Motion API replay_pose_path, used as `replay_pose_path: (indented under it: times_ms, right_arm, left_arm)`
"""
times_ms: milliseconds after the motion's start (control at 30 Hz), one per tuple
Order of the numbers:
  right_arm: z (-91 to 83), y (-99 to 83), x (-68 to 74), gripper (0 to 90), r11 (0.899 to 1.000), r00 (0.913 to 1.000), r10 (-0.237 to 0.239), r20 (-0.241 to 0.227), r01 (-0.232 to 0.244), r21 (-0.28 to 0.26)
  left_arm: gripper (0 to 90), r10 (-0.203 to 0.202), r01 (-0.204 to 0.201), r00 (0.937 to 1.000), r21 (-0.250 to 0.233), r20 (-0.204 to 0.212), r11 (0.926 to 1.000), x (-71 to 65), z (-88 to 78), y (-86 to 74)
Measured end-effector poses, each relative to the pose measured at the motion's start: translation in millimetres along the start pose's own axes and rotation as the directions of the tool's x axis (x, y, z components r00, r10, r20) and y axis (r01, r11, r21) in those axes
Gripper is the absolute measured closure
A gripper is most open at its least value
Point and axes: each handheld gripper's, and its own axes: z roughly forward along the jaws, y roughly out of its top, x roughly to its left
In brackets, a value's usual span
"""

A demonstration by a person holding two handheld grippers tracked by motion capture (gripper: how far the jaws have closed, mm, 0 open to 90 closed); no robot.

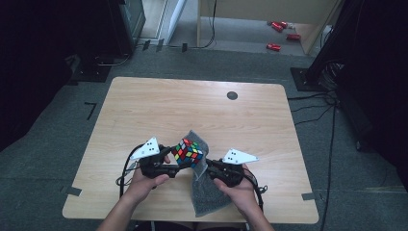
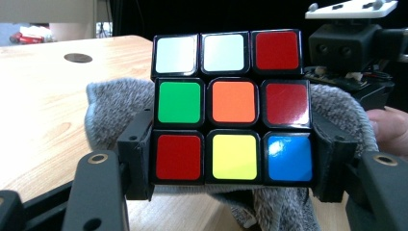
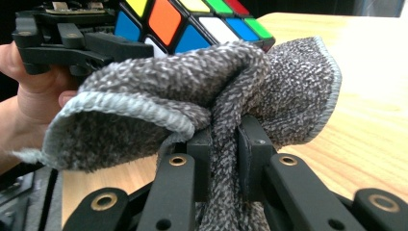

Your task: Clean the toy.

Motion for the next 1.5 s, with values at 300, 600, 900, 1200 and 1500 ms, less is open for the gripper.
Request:
replay_pose_path:
  times_ms: [300, 600, 900, 1200, 1500]
  right_arm:
    - [-13.9, 5.6, -8.5, 79.4, 0.996, 0.9982, 0.024, 0.055, -0.020, -0.088]
    - [-10.1, 7.1, -8.6, 79.3, 1.000, 0.9998, 0.017, 0.007, -0.016, -0.026]
    - [1.8, -2.6, -4.3, 79.2, 1.000, 0.9995, 0.031, -0.010, -0.031, -0.007]
    - [-9.8, 6.3, -5.8, 79.9, 0.995, 0.9981, 0.026, 0.056, -0.020, -0.101]
    - [6.9, -3.0, 1.6, 79.8, 1.000, 0.9996, 0.018, 0.024, -0.017, -0.001]
  left_arm:
    - [34.5, 0.020, -0.021, 0.9995, 0.016, 0.025, 0.9997, -6.3, 5.9, -1.0]
    - [34.5, 0.016, -0.016, 0.9998, 0.016, 0.009, 0.9998, -3.8, 2.5, -1.4]
    - [34.5, 0.012, -0.012, 0.9999, 0.003, 0.006, 0.9999, -3.7, 0.0, 0.3]
    - [34.6, 0.040, -0.041, 0.9990, 0.016, 0.019, 0.9990, -7.6, 1.0, -0.3]
    - [34.5, 0.038, -0.038, 0.9993, 0.009, 0.004, 0.9992, -6.2, -0.8, -0.3]
